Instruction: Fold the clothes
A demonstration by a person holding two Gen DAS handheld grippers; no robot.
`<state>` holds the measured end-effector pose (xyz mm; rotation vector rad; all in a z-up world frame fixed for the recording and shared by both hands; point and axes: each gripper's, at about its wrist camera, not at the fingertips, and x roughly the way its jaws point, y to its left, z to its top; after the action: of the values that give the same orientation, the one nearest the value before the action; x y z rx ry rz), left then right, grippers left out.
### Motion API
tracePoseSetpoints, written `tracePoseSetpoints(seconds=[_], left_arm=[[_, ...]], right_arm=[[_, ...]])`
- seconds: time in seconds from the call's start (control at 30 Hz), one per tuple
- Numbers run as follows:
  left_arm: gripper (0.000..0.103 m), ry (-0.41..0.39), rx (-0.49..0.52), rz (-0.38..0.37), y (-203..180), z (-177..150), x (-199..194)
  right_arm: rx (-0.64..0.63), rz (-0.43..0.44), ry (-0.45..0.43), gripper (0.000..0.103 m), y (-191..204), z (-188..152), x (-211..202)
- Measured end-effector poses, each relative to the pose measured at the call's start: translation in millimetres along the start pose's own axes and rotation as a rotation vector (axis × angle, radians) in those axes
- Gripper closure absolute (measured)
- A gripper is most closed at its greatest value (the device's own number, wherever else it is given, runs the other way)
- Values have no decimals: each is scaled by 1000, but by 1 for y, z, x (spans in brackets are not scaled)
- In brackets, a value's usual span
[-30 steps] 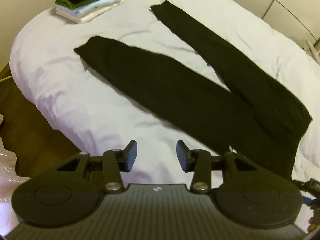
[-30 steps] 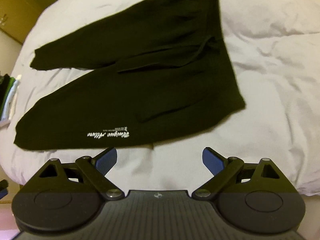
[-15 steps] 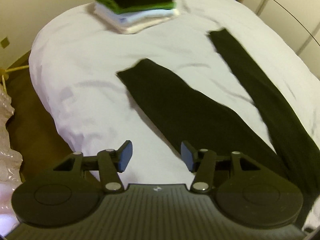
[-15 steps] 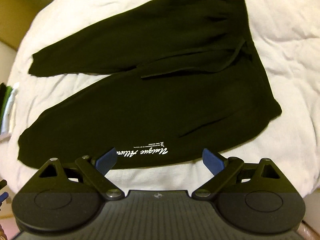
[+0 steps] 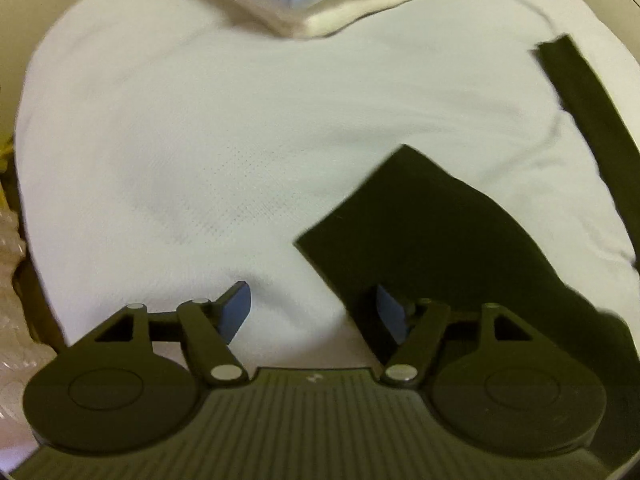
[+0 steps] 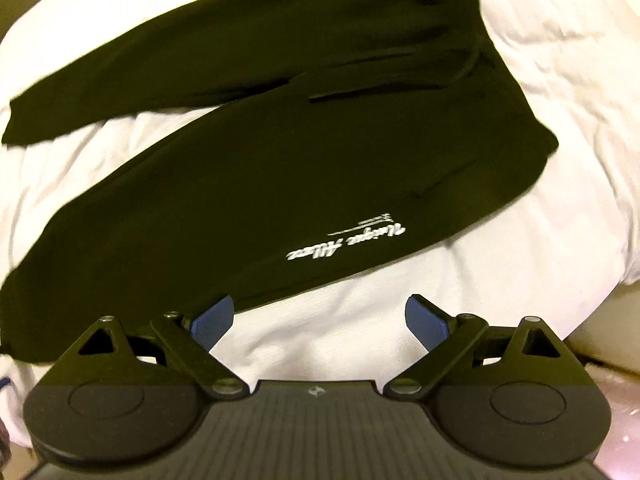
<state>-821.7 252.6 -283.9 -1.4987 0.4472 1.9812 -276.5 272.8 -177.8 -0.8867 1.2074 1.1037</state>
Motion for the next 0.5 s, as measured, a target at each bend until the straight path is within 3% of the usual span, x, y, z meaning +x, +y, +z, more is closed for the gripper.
tracePoseSetpoints(seconds=[0.03, 0.07, 0.1, 0.3, 0.37, 0.43, 0.5], left_arm=[[48, -6, -31, -25, 4, 3, 3], [66, -20, -28, -40, 3, 7, 3], [102, -37, -19, -52, 3, 10, 2], [100, -309, 242, -52, -4, 10, -71], [100, -388, 357, 18, -6, -3, -82], [102, -378, 397, 133, -1, -12, -63], [102, -219, 374, 217, 15, -17, -23]], right_arm=[[1, -7, -3, 8, 4, -1, -2], [5, -13, -7, 8, 8, -3, -4], [12, -17, -7, 8, 11, -4, -6], [38, -26, 9, 8, 24, -13, -9], [32, -22, 21, 8, 29, -14, -7], [19, -16, 26, 8, 33, -17, -7], [3, -7, 22, 8, 36, -20, -6]])
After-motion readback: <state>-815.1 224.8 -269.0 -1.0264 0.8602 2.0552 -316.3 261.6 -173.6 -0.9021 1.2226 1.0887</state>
